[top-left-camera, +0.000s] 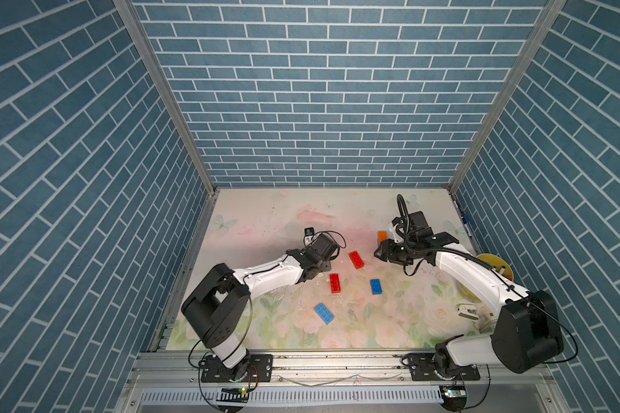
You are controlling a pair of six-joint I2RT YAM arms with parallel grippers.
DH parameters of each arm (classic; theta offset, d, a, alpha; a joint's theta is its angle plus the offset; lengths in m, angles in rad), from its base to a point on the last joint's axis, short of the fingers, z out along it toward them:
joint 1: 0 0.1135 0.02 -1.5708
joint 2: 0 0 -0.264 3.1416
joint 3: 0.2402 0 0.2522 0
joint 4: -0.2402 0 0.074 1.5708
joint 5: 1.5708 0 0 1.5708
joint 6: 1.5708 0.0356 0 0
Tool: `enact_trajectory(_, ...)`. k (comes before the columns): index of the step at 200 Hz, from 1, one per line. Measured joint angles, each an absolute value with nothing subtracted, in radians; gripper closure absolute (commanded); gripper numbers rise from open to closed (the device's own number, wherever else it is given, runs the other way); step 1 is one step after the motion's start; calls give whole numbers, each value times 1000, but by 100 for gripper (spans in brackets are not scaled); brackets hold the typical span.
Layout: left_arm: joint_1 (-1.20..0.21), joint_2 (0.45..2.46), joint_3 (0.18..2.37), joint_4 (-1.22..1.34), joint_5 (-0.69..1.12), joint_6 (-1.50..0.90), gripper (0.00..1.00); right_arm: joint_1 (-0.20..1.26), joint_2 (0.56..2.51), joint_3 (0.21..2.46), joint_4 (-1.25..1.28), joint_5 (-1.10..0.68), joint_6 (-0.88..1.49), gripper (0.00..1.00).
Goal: Assemble a rectangle with lego
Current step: Pick up the lego brick from the center of the board.
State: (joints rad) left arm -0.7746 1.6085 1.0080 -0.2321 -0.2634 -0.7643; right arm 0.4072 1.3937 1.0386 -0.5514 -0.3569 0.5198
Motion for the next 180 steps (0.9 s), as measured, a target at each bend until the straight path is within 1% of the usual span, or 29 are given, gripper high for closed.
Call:
enact_trajectory(27,-725,1468,1009,-71,-110,-605,84,407,1387,1061,-463,-531,529,50)
enact_trajectory(60,-630,1320,976,178,196,-495,85,408,1380,1061,-297,-730,577,56)
enact_trajectory(74,-601,1297,962,266,319,-485,86,408,1380,1057,-197,-802,613,58)
enact_trajectory(107,-589,1303,901,448,548,-515,87,419,1372,1033,28,-905,693,58)
enact_trajectory(131,-589,1322,844,565,648,-576,87,450,1354,1029,131,-940,720,57)
enact_trajectory(160,-581,1332,831,665,686,-620,87,468,1346,1029,187,-948,730,56)
enact_trajectory(180,-581,1332,834,689,710,-635,87,480,1342,1027,206,-950,730,56)
